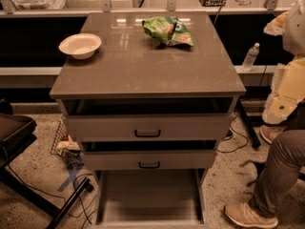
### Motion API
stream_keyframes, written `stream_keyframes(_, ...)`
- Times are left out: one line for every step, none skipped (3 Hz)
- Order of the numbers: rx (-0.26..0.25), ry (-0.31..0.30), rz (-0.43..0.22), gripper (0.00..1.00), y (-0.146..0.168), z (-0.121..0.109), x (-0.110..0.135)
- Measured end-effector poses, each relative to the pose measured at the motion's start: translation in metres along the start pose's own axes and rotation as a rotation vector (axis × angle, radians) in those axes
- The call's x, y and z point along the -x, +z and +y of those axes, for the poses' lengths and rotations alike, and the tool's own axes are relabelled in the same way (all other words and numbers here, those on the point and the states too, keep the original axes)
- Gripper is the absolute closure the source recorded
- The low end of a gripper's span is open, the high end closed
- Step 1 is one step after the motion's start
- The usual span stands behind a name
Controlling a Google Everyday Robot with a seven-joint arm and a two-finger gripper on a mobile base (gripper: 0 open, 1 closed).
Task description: Close bottom drawer
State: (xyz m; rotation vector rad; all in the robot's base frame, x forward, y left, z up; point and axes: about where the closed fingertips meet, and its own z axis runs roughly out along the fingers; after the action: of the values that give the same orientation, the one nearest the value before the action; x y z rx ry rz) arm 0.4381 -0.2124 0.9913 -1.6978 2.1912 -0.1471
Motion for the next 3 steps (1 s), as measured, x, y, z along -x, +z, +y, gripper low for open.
stream_keyframes(0.0,0.0,0.0,0.0,0.0,0.0,0.0)
stream_keyframes(-0.01,0.017,-0.037,0.0,0.016,0.011,-0.002)
stream_keyframes(-0.016,0.03,-0.143,0.0,0.044,0.051,-0.002)
